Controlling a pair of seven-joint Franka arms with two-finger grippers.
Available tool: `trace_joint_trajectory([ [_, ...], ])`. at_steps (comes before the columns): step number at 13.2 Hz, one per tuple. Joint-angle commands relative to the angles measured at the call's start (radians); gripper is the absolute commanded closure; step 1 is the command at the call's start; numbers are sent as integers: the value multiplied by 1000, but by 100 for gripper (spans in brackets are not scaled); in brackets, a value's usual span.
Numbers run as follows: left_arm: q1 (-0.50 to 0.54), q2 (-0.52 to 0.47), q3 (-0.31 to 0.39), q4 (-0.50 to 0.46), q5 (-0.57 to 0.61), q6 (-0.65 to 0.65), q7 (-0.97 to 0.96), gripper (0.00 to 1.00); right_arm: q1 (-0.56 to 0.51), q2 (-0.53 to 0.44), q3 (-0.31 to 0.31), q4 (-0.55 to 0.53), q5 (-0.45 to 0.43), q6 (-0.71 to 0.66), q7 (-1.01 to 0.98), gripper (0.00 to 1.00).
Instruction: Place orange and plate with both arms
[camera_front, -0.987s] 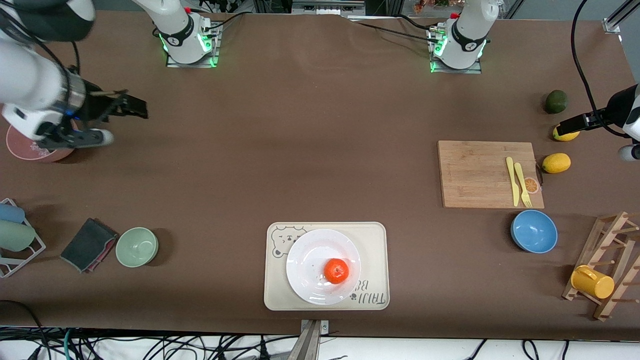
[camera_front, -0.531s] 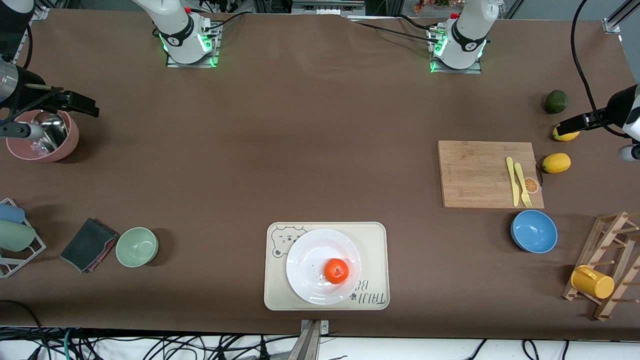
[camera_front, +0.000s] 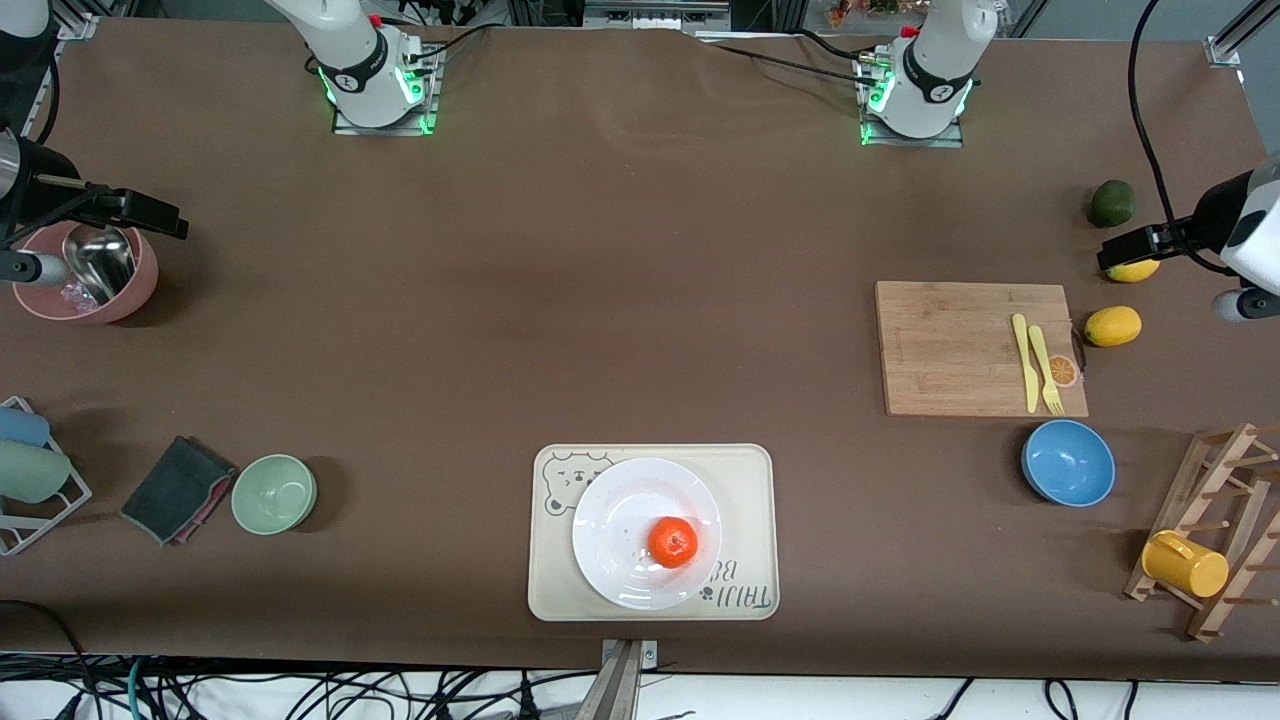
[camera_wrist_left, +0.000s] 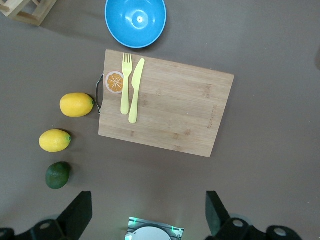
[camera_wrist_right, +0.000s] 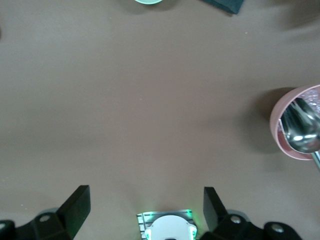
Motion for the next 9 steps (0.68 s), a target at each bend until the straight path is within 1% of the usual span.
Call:
trace_joint_trajectory([
  [1,-5,7,-10,30,-13,-29,14,0,-2,1,1,5,31,18,17,0],
  [2,-5,7,-36,32,-4,-29,5,0,-2,1,1,7,25,28,15,0],
  [3,-5,7,-41,32,-2,-29,5,0,0,3,6,10,24,29,15,0],
  [9,-7,8,-45,33,-3,-29,2,0,6,3,8,10,24,35,14,0],
])
